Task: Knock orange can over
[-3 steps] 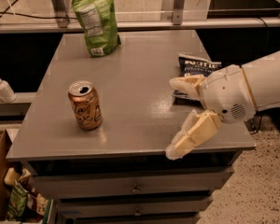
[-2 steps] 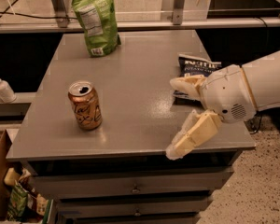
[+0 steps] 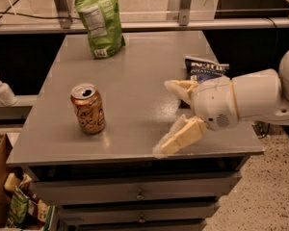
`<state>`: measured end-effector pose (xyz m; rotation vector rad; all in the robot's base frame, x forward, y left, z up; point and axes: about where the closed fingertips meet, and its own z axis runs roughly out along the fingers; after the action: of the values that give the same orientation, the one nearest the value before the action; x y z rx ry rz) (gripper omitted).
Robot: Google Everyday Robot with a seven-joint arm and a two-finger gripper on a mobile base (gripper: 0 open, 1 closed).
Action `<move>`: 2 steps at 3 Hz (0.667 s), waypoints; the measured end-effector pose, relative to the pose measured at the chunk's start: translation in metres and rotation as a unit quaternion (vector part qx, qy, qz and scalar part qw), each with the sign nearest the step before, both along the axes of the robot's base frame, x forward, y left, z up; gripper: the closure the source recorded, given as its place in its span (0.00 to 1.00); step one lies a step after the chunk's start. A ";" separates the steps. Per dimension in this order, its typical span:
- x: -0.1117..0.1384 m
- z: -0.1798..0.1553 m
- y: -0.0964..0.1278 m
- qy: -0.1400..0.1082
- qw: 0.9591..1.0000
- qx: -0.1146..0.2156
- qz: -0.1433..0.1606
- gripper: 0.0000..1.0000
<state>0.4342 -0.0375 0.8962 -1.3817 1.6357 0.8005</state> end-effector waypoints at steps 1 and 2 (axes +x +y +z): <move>0.024 -0.010 0.026 -0.025 0.999 0.040 -0.007 0.00; 0.041 -0.025 0.053 -0.033 0.997 0.069 -0.011 0.00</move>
Offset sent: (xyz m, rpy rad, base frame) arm 0.0654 0.0820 -0.0476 0.2131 -0.0798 -0.0436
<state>0.4748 0.0155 0.8708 -1.2778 1.5151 0.8303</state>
